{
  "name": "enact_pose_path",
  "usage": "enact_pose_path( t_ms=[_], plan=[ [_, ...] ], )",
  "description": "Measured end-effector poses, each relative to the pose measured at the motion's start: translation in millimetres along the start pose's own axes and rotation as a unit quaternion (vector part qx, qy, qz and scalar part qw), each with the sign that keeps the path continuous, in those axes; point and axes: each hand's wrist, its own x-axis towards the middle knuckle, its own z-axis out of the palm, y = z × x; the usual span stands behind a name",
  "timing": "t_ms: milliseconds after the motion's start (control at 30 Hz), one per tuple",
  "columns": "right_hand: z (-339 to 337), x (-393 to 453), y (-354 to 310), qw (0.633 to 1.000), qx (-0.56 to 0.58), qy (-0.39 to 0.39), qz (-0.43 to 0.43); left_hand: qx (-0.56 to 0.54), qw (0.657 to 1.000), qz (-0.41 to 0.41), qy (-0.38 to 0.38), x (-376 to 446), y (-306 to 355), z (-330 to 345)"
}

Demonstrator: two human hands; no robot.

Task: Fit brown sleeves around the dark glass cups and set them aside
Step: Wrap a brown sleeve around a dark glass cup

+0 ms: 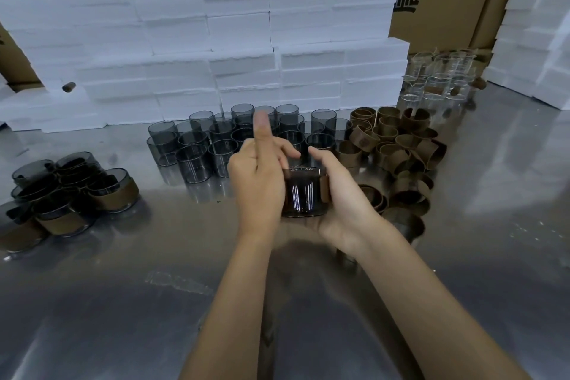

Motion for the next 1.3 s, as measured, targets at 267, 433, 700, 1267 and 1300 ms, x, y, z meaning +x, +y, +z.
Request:
enact_pose_path(
  t_ms=[267, 433, 700, 1267, 1300],
  plan=[
    [0.8, 0.2, -1.4, 0.998, 0.039, 0.046, -0.032, -0.086, 0.986, -0.143, -0.013, 5.6, -7.7, -4.5],
    [-7.1, 0.2, -14.0, 0.994, 0.062, 0.076, -0.052, -0.056, 0.987, -0.144, -0.051, 3.6, -3.3, -0.1],
    [-13.3, 11.6, -8.2, 0.956, -0.057, 0.212, -0.193, 0.031, 0.95, -0.217, -0.222, -23.7, -5.9, 27.6],
    [-4.5, 10.9, 10.0, 0.889, -0.325, 0.082, -0.313, -0.384, 0.853, -0.351, -0.032, 10.3, -22.3, 0.9],
    [-4.1, 10.6, 9.7, 0.884, -0.326, 0.088, -0.323, -0.394, 0.848, -0.353, -0.038, 11.1, -23.3, 0.4]
  ],
)
